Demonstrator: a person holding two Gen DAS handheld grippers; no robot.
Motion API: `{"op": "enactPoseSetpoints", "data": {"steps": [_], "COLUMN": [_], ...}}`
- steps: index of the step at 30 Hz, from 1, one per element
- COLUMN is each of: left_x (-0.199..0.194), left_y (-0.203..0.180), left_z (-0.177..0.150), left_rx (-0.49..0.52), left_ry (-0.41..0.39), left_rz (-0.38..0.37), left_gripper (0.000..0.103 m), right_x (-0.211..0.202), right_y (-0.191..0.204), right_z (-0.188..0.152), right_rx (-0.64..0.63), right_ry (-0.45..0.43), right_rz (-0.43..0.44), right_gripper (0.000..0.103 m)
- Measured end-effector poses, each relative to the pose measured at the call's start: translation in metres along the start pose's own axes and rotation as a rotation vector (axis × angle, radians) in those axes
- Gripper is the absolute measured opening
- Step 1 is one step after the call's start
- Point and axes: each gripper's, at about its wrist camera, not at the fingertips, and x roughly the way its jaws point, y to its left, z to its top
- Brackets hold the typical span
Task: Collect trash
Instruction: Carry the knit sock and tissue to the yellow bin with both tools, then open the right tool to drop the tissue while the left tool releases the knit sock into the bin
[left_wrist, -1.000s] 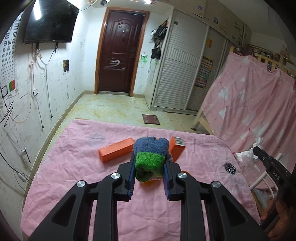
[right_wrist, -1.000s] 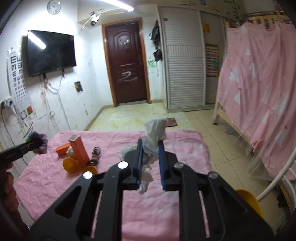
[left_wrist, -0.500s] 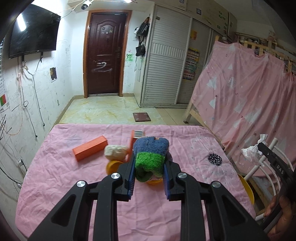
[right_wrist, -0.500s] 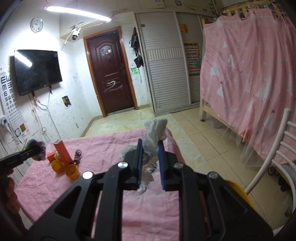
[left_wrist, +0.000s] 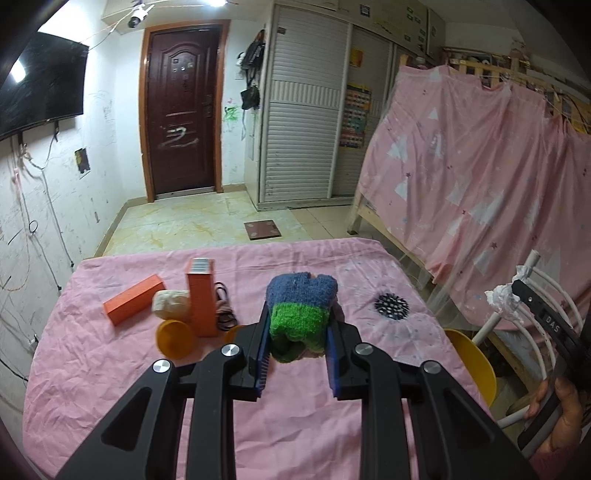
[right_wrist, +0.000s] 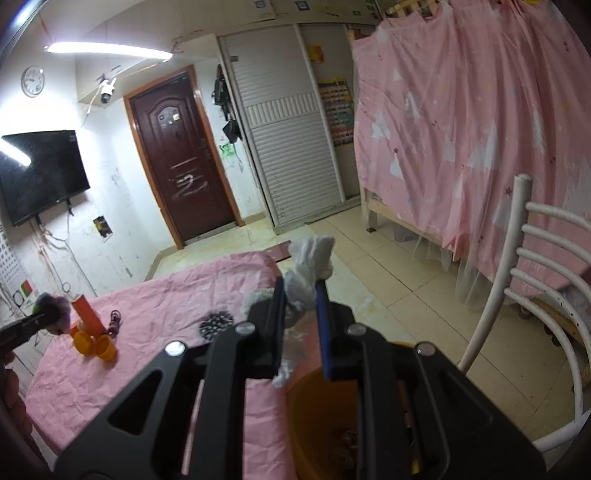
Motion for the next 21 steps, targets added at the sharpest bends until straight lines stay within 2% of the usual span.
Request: {"op": "enactPoseSetpoints", "data": {"steps": [5,7,9,10,19,21], "left_x": [0.002,0.003,0.004,0.004,0.015,0.021], "left_y": [-0.021,-0.029,-0.037,-0.041,-0.097,-0.115], "left_z": [0.003,0.004,0.005,0.005,0.002,-0.003], "left_rx": [0.031,0.041,0.052,0.058,0.134,0.158], "left_ry": [0.001,0.005,0.009,0.009,0.026,0.036], "left_rz": [-0.025,-0.040,-0.056,-0.060,-0.146,-0.180], "left_gripper": [0.018,0.018,0.018,0.018,0.018,0.018], "right_x": [0.001,0.002,0.001,0.000,-0.017,-0.023], "right_y": [-0.017,-0.022,-0.024,-0.026,-0.042,-0.047], "right_z": [0.000,0.000,0.000,0.000,0.004,0.006], "right_rx": [0.032,0.040,0.044,0.046,0.087,0.099], "right_ry": [0.005,0.012,0.012,0.012,-0.036,-0.054], "right_rz": [-0.011,-0.014,-0.025,-0.031,-0.047,-0.054], "right_gripper": [0.015,0.026,0.049,0.052,0.054,0.059]}}
